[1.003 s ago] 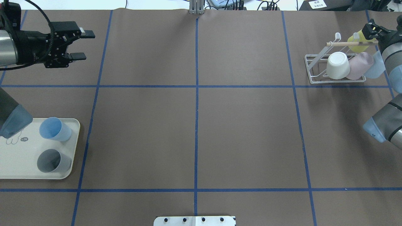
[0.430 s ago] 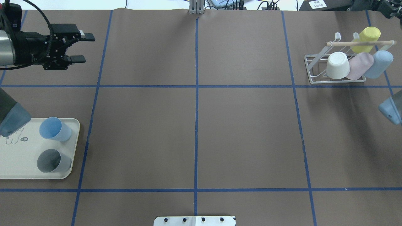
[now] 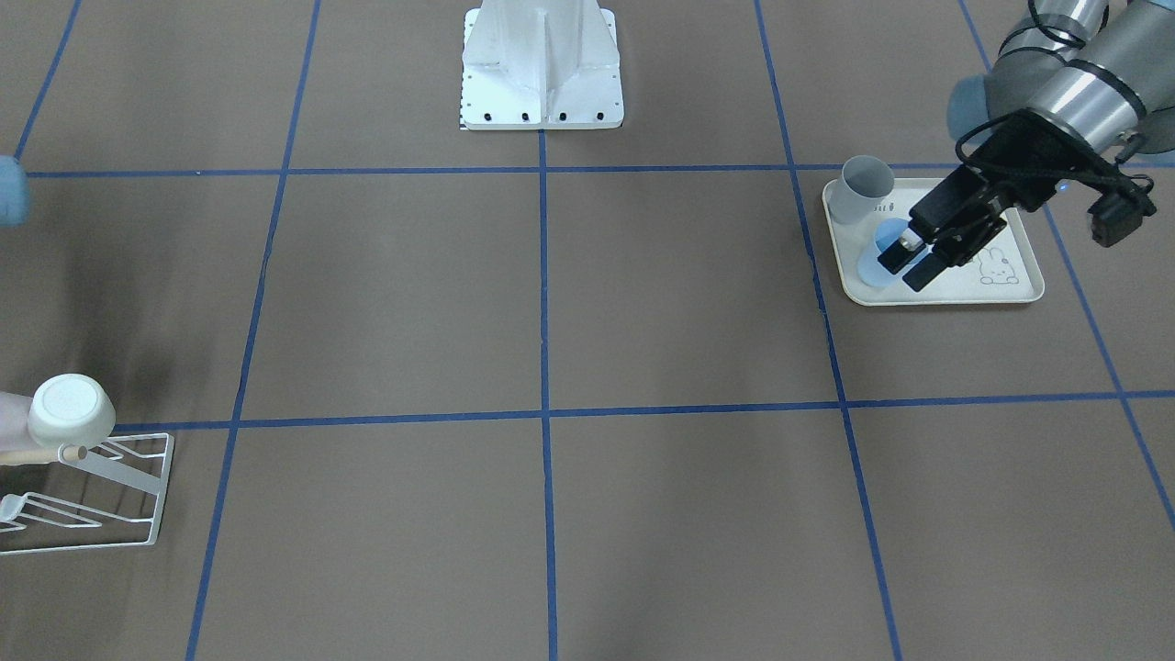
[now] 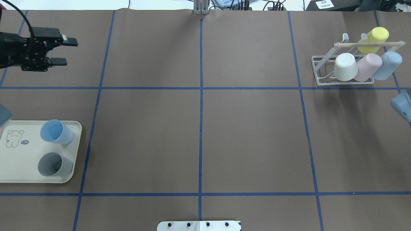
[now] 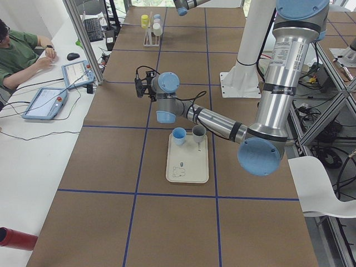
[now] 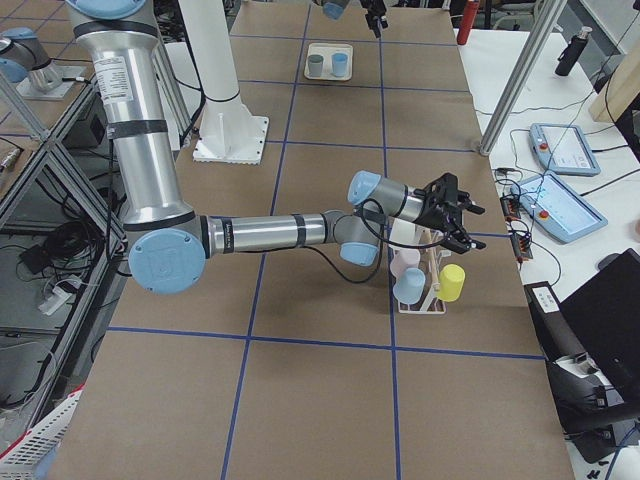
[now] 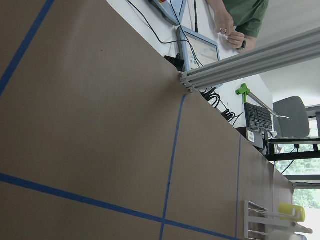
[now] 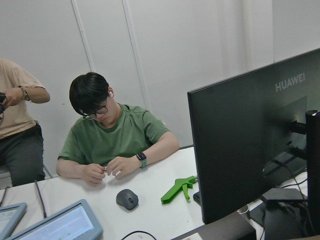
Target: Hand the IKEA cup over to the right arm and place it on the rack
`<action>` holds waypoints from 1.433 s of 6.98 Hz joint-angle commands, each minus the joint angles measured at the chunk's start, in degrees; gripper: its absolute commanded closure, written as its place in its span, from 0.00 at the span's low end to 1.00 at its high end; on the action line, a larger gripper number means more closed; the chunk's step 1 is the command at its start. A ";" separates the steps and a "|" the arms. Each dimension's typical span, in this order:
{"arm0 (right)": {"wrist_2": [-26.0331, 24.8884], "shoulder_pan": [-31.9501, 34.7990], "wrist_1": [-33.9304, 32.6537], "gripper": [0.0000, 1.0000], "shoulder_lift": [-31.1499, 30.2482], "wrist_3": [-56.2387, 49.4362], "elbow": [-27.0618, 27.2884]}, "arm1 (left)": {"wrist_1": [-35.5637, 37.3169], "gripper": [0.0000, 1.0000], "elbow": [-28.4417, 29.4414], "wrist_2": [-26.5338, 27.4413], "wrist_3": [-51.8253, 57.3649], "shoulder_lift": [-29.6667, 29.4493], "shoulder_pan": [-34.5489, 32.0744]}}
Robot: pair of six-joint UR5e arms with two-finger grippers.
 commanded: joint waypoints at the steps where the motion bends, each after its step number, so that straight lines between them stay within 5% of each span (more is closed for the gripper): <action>1: 9.27 0.02 -7.79 0.00 -0.77 12.36 12.57 | 5.15 0.00 2.36 -14.47 7.33 1.03 -11.58; 2: 13.50 -0.85 -11.83 0.00 -0.33 18.95 16.71 | 6.75 0.00 2.37 -16.90 9.54 2.77 -12.68; 6: 12.49 -13.06 -11.60 0.00 2.92 37.19 20.53 | 9.47 0.00 -4.01 -16.14 9.65 17.26 -5.69; 8: 8.29 -17.10 -11.43 0.00 3.45 37.30 20.62 | 9.49 0.00 -15.07 -9.58 13.22 23.76 -3.74; 10: 6.07 -18.96 -11.43 0.00 3.45 37.30 20.36 | 9.67 0.00 -18.45 2.88 26.63 30.70 -0.76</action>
